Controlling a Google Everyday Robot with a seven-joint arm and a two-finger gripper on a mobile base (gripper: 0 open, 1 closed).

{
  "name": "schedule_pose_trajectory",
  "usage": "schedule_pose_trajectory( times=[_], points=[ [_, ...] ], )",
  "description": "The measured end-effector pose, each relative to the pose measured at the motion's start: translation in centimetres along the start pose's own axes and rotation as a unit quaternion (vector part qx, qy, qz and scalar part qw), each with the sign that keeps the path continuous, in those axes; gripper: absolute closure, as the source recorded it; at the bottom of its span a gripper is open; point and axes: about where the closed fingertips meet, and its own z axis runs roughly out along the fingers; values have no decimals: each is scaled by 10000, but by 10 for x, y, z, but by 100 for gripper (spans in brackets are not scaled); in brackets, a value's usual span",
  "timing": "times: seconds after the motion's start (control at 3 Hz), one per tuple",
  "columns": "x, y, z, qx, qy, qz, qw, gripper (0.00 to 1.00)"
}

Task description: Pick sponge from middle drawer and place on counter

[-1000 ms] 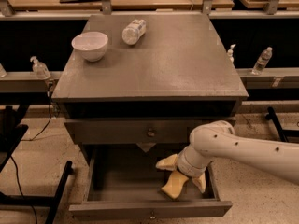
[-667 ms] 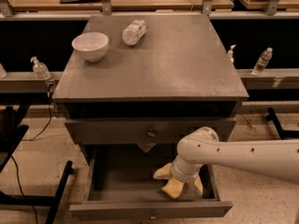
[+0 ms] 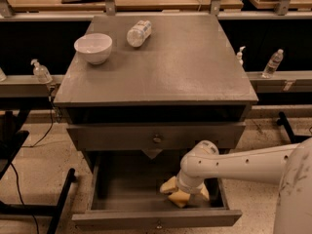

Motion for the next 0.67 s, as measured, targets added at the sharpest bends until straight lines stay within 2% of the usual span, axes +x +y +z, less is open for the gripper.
schedule_pose_trajectory(
  times=[0.33,0.67],
  points=[
    [14,-2,18,44,152,-91,9998,0],
    [25,5,39,90,296,132,9994,0]
  ],
)
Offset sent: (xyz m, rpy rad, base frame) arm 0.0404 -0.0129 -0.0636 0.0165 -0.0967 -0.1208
